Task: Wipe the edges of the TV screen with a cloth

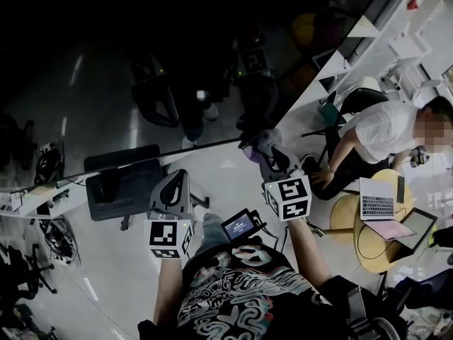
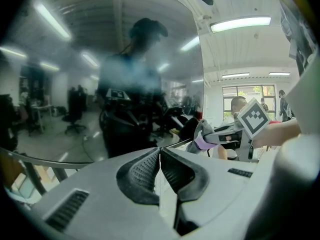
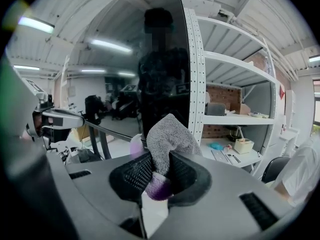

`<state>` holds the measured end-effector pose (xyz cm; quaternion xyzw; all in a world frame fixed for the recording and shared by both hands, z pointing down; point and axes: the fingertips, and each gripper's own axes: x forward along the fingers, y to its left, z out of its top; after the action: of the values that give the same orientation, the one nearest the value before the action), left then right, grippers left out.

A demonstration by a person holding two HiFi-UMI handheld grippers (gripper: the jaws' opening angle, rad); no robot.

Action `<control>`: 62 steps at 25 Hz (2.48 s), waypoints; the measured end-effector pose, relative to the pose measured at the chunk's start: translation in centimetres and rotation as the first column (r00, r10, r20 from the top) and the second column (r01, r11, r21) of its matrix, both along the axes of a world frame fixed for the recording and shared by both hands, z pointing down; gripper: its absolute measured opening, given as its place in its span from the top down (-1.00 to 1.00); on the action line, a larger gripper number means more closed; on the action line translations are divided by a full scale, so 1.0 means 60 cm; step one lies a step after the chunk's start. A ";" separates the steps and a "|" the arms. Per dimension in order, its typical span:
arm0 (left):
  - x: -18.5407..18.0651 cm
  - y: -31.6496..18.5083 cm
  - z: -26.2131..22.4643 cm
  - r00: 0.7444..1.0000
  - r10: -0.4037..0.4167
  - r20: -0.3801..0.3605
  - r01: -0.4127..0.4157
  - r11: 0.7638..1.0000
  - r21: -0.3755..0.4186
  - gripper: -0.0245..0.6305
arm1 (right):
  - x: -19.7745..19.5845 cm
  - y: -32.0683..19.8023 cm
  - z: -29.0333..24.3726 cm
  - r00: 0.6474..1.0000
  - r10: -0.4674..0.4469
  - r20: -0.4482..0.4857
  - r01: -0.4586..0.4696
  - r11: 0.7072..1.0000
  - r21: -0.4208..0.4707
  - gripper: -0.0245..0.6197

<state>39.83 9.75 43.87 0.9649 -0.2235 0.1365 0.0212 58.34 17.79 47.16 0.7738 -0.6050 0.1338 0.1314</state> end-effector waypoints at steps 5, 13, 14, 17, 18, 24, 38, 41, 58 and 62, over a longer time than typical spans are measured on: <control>0.000 0.001 -0.004 1.000 -0.013 0.001 0.013 1.000 0.011 0.86 | -0.005 -0.003 -0.003 1.000 -0.019 -0.001 0.019 1.000 0.002 0.63; 0.000 0.010 -0.006 1.000 -0.021 0.007 0.021 0.999 0.026 0.86 | -0.015 -0.007 -0.004 0.999 -0.034 0.011 0.034 0.999 0.013 0.63; 0.000 0.011 -0.007 1.000 -0.021 0.007 0.021 0.999 0.027 0.86 | -0.016 -0.008 -0.005 0.999 -0.035 0.012 0.035 0.999 0.015 0.63; -0.003 0.012 -0.008 1.000 -0.028 0.012 0.027 0.999 0.032 0.86 | -0.020 -0.008 -0.006 0.999 -0.040 0.015 0.040 0.999 0.017 0.63; -0.005 0.011 -0.007 0.999 -0.034 0.014 0.033 0.999 0.036 0.86 | -0.020 -0.008 -0.006 0.999 -0.041 0.015 0.041 0.999 0.017 0.63; -0.023 -0.003 -0.012 0.992 -0.123 0.022 0.120 0.988 0.099 0.86 | -0.024 -0.009 -0.008 0.998 -0.053 0.017 0.052 0.998 0.027 0.63; -0.057 -0.019 -0.010 0.978 -0.210 0.004 0.208 0.973 0.100 0.86 | -0.050 -0.018 -0.007 0.996 -0.090 0.022 0.088 0.995 0.045 0.63; -0.059 -0.016 -0.007 0.975 -0.220 0.007 0.218 0.971 0.097 0.86 | -0.049 -0.018 -0.007 0.995 -0.094 0.023 0.093 0.994 0.049 0.63; -0.122 -0.011 -0.025 0.946 -0.323 0.024 0.318 0.941 0.120 0.86 | -0.066 -0.023 -0.013 0.986 -0.161 0.029 0.159 0.985 0.067 0.63; -0.129 -0.019 -0.032 0.939 -0.344 0.004 0.340 0.932 0.126 0.86 | -0.072 -0.023 -0.012 0.985 -0.168 0.038 0.165 0.984 0.068 0.63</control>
<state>32.07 8.62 41.97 0.9089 -0.3962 0.1291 -0.0179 54.04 16.40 46.42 0.7212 -0.6744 0.1195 0.1036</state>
